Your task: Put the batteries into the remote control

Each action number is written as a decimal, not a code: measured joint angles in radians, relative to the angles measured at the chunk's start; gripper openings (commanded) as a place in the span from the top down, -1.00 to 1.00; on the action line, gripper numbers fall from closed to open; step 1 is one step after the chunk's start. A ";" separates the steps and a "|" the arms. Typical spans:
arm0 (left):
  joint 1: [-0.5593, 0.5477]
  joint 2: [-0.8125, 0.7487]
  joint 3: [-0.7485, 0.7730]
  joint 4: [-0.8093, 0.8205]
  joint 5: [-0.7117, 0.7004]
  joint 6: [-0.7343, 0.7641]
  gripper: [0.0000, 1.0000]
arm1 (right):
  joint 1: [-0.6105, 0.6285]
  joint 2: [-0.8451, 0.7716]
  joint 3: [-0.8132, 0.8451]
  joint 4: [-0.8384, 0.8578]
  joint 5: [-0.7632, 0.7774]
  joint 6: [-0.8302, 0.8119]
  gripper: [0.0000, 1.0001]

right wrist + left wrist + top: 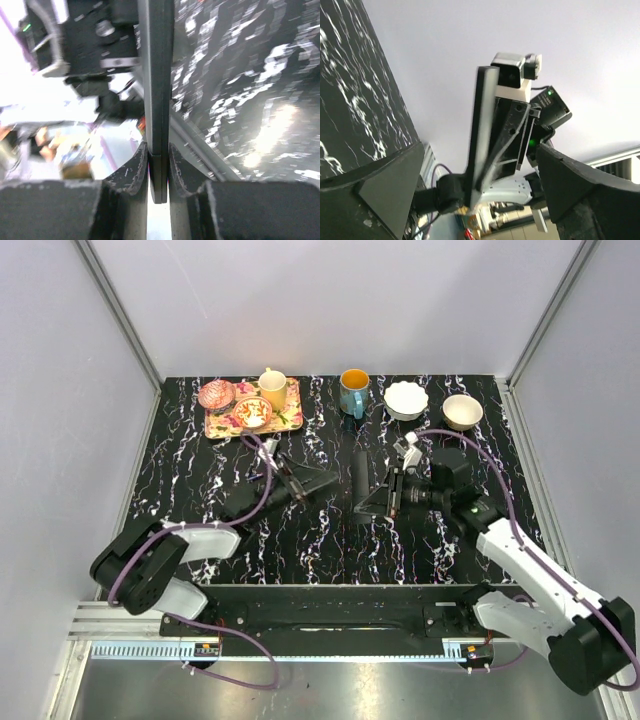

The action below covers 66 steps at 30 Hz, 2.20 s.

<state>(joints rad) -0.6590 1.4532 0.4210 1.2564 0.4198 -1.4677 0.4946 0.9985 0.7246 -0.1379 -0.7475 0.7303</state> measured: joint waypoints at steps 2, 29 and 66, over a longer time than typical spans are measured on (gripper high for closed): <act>0.063 -0.045 -0.020 -0.002 0.005 0.004 -0.98 | 0.001 -0.006 0.064 -0.124 0.116 -0.054 1.00; 0.051 -0.801 0.050 -1.524 -0.437 0.522 -0.98 | 0.115 1.095 0.908 -0.734 1.463 -0.374 1.00; 0.051 -0.886 0.049 -1.623 -0.502 0.520 -0.98 | 0.140 0.842 0.912 -0.744 1.122 -0.368 -0.29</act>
<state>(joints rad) -0.6079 0.5674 0.4698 -0.3664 -0.0826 -0.9478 0.6342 1.8400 1.6371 -0.8818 0.3744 0.3626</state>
